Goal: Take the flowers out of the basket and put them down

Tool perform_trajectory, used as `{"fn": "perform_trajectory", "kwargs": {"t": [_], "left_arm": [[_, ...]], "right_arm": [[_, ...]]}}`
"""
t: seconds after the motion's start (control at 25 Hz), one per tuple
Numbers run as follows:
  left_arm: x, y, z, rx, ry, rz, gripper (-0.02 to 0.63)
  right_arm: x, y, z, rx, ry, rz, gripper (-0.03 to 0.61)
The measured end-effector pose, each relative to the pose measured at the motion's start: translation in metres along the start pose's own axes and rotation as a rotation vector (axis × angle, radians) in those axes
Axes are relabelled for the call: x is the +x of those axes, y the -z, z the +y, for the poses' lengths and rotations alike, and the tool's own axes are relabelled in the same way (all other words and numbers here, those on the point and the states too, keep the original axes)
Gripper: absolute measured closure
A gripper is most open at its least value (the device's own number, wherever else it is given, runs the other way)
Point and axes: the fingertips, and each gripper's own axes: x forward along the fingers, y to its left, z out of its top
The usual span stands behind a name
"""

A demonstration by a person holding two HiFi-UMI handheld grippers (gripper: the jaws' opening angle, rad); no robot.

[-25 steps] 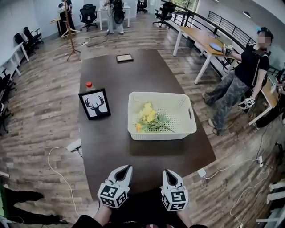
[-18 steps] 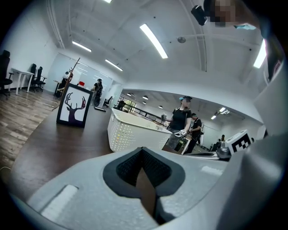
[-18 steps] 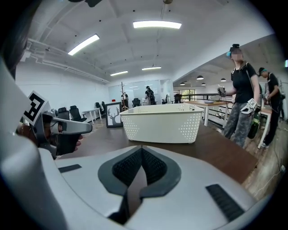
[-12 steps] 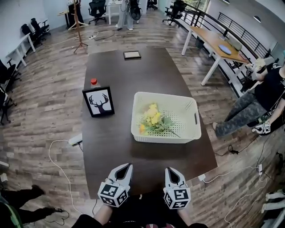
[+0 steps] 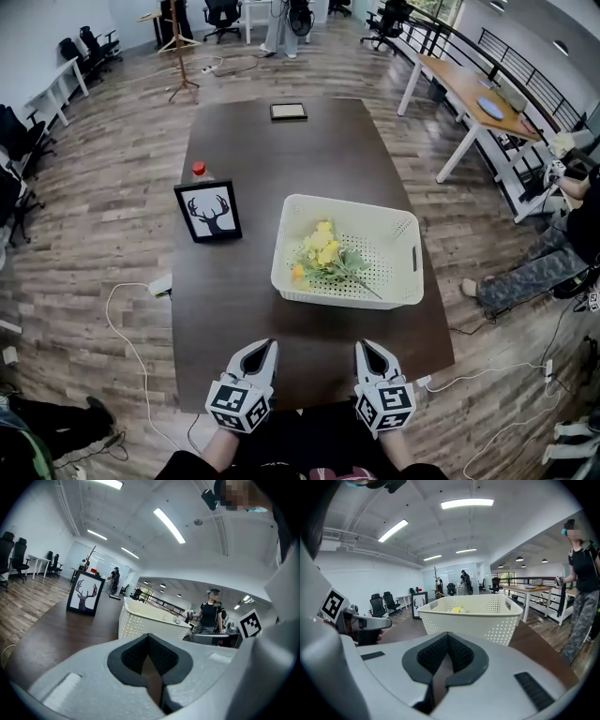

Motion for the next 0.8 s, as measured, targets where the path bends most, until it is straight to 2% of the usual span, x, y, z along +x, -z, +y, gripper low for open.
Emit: {"fn": "perform_trajectory", "kwargs": {"t": [0.28,0.8], "left_arm": [[0.007,-0.002,-0.002,-0.008,-0.048,-0.016,0.606],[0.021,-0.004,-0.013,-0.015,-0.097,-0.04,0.606]], "right_arm": [[0.005,-0.027,-0.028,-0.018,-0.006,-0.023,0.572],[0.015,-0.053,-0.057,-0.082,-0.027,-0.041,0.571]]}}
